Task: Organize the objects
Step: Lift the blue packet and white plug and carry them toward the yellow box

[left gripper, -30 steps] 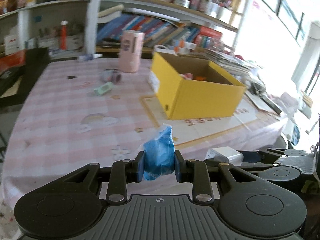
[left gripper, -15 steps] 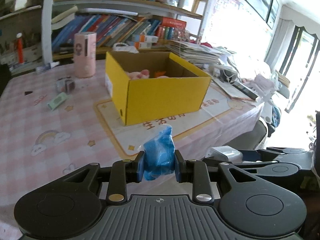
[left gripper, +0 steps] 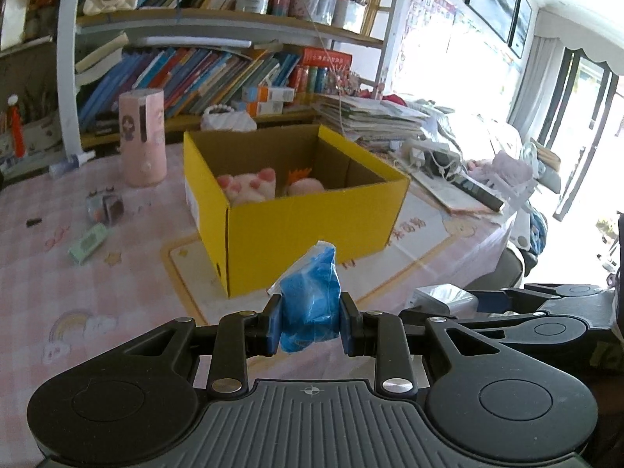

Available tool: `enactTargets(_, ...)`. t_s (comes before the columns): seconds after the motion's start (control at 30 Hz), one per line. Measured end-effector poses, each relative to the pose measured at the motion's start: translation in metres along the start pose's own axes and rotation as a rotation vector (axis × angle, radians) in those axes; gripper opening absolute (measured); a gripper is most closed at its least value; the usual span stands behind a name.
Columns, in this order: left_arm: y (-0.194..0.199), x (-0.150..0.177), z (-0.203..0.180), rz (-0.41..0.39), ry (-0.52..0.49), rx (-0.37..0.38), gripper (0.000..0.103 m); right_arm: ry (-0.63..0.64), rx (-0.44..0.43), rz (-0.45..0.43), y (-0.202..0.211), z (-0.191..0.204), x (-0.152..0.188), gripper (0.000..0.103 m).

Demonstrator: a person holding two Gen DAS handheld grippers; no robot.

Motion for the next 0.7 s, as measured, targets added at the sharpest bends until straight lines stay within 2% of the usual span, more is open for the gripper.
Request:
enactTargets(0.47, -0.036, -0.066, 0.01, -0.105, -0.027, -0.052, 0.027, 0.062, -0.017, -0.138, -0.027, -0.015, -0.087, 0.064)
enactTargets(0.7, -0.061, -0.088, 0.015, -0.109, -0.005, -0.092, 0.027, 0.154, -0.053, -0.194, -0.048, -0.017, -0.127, 0.065)
Point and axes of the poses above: each gripper's, at about its wrist camera, not at the fingertips, and y roughly against the way its jaws point, z to its left, x to its underside, the point moved 5 cm from there along -y, roughly the way its jaws point, and after that the axes turned 1 degree about z, right-handed, at the moved point
